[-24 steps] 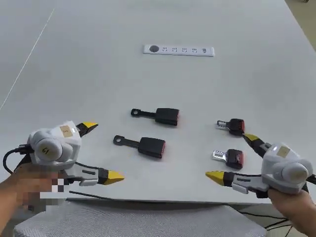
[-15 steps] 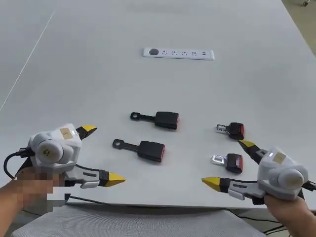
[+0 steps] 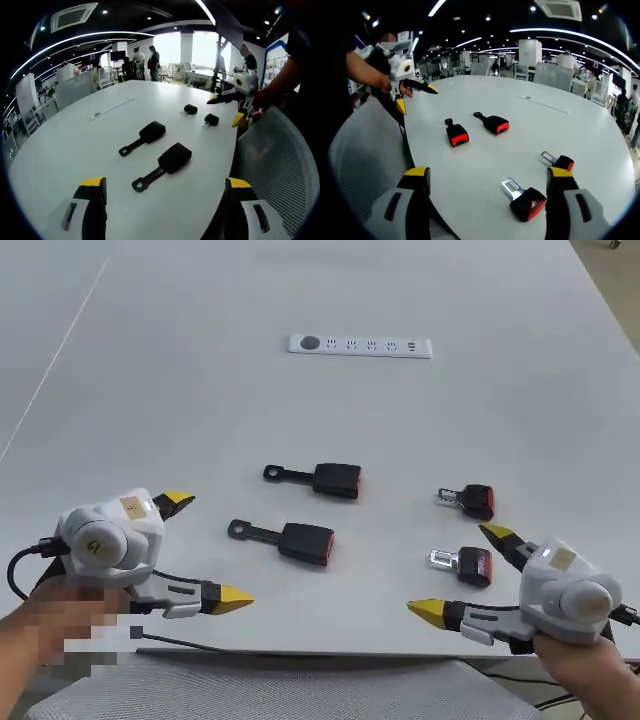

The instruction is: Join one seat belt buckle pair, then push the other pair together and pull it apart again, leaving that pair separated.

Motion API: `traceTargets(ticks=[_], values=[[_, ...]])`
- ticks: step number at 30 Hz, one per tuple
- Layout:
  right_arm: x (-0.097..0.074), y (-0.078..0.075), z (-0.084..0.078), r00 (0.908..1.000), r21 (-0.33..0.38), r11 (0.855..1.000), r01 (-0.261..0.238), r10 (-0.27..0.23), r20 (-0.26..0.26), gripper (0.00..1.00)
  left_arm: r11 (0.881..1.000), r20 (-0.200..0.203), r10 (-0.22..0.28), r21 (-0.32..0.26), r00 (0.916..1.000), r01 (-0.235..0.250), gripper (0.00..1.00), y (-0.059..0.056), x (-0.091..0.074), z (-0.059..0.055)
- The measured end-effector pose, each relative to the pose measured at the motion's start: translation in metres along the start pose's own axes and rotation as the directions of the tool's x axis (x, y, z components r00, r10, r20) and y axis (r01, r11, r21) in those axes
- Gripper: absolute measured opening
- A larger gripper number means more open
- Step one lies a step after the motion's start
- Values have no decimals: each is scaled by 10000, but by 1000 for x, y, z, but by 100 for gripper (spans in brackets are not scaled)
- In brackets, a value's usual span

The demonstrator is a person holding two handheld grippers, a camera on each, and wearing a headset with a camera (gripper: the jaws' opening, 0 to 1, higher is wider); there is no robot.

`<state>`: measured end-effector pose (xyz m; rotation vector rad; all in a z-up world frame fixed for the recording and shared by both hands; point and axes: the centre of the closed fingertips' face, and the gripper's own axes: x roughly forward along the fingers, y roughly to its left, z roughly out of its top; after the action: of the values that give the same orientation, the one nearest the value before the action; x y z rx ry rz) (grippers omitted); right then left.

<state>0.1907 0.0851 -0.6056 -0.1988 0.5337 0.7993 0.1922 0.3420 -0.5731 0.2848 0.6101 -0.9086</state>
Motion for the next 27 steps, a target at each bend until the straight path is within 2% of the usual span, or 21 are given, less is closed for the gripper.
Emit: traceTargets(ticks=[8, 12, 27], values=[[0, 3, -2, 10000, 34, 10000, -57, 57, -3, 96, 10000, -8, -43, -9, 10000, 43, 100, -1, 1, -1], [0, 3, -2, 10000, 51, 10000, -64, 64, -13, 96, 9998, 153, 16, -204, 9999, -13, 100, 2, 0, 4], [2, 2, -1, 9998, 157, 9997, -178, 178, 15, 95, 9998, 60, -38, -173, 10000, 39, 100, 3, 2, 3]])
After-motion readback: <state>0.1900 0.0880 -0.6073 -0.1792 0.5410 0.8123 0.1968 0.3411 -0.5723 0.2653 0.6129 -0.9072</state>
